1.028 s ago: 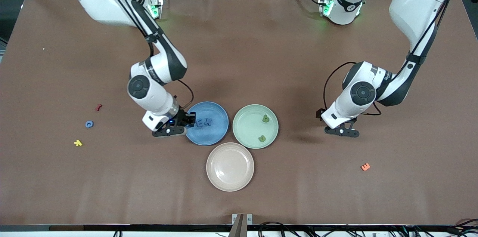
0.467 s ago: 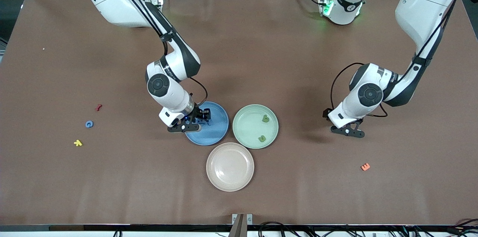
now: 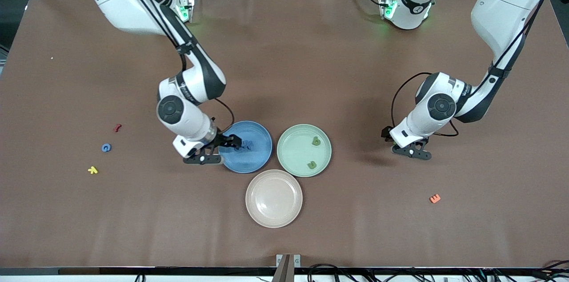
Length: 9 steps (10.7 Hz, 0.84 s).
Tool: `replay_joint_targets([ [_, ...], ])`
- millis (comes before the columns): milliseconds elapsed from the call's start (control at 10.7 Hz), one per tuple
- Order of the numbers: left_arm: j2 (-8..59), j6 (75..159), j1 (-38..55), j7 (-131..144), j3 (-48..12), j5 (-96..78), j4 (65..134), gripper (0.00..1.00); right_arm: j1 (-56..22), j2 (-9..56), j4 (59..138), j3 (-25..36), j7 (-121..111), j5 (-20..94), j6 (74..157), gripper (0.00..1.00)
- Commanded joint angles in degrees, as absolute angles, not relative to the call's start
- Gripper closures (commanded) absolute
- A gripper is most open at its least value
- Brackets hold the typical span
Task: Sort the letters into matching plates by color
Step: 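Carry the green N to the green plate while the right gripper grasps blue G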
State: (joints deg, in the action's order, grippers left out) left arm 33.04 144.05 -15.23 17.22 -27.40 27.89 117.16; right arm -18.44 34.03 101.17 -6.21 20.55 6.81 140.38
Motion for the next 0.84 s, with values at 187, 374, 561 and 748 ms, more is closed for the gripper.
replay_joint_targets([
  [187, 31.99, 145.9, -17.4, 16.17, -28.39, 29.27, 118.83, 0.24, -12.4, 31.2, 101.6, -1.42, 19.86, 6.68, 136.58, 0.0],
  [374, 31.99, 145.9, -17.4, 17.13, -28.39, 29.18, 118.83, 0.97, -9.86, 31.11, 101.95, 1.39, 19.78, 6.68, 136.49, 0.0],
  [561, 31.99, 145.99, -17.4, 18.1, -28.39, 28.74, 118.83, 1.0, -7.75, 31.2, 102.22, 4.2, 19.43, 6.68, 136.41, 0.0],
  [748, 31.99, 145.99, -17.14, 19.68, -28.39, 28.74, 118.83, 1.0, -3.8, 31.2, 102.3, 4.66, 6.67, 6.68, 134.92, 0.0],
])
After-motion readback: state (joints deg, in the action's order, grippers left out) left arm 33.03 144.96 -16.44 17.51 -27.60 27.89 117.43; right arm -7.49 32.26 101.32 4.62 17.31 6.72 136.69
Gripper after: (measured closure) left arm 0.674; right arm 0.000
